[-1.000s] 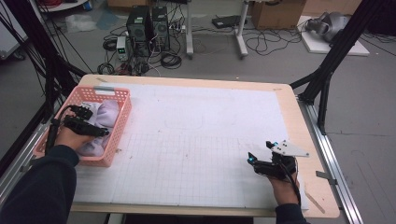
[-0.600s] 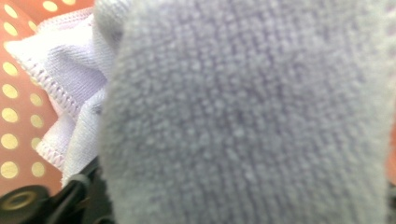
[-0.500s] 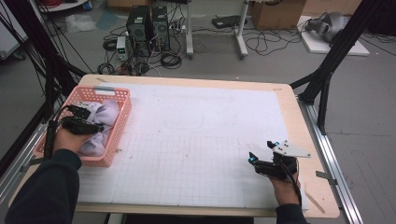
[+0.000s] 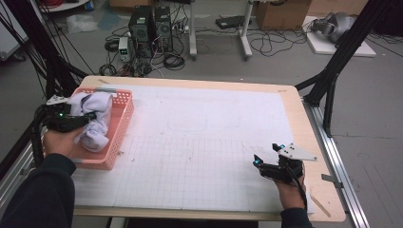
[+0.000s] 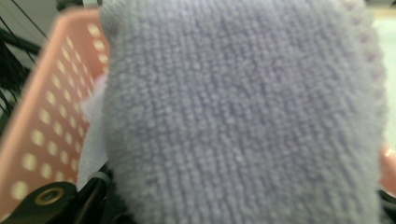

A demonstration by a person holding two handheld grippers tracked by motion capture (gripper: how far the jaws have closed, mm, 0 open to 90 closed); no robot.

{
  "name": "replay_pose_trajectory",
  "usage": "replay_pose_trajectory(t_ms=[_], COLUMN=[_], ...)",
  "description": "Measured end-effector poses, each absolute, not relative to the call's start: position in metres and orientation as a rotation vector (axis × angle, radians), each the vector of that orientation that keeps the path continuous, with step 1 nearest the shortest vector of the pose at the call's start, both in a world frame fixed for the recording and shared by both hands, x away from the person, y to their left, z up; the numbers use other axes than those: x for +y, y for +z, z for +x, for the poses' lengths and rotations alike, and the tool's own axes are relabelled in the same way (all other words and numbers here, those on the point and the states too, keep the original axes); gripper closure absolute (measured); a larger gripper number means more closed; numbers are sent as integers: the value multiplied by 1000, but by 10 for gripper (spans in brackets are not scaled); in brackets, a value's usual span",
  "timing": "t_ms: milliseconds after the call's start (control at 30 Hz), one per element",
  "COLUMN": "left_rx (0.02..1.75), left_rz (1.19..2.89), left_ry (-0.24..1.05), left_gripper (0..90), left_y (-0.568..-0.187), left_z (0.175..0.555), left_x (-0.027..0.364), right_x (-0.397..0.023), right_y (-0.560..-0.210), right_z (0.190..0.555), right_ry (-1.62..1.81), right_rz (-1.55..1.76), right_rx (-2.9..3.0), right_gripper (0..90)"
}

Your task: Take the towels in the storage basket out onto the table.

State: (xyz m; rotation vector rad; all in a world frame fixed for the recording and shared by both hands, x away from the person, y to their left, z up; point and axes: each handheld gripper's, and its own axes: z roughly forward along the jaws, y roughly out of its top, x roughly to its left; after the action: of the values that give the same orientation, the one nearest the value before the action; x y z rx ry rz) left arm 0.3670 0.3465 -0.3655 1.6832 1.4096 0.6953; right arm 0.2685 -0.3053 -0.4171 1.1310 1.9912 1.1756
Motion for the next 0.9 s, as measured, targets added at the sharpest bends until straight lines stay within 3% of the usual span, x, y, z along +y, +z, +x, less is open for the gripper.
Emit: replay_pose_trajectory(t_ms=[133,900], left_rx=[1344,1075], left_rz=[1583,1418], left_ry=[745,803], left_gripper=[592,592], left_y=[-348,-286], left_z=[359,336], left_x=[348,328], right_x=[-304,-304], right_y=[-417,-416], right_z=[269,268], right_ry=[1178,1194], right_rz=[1127,1112], right_rx=[1995,1995], right_gripper=[173,173])
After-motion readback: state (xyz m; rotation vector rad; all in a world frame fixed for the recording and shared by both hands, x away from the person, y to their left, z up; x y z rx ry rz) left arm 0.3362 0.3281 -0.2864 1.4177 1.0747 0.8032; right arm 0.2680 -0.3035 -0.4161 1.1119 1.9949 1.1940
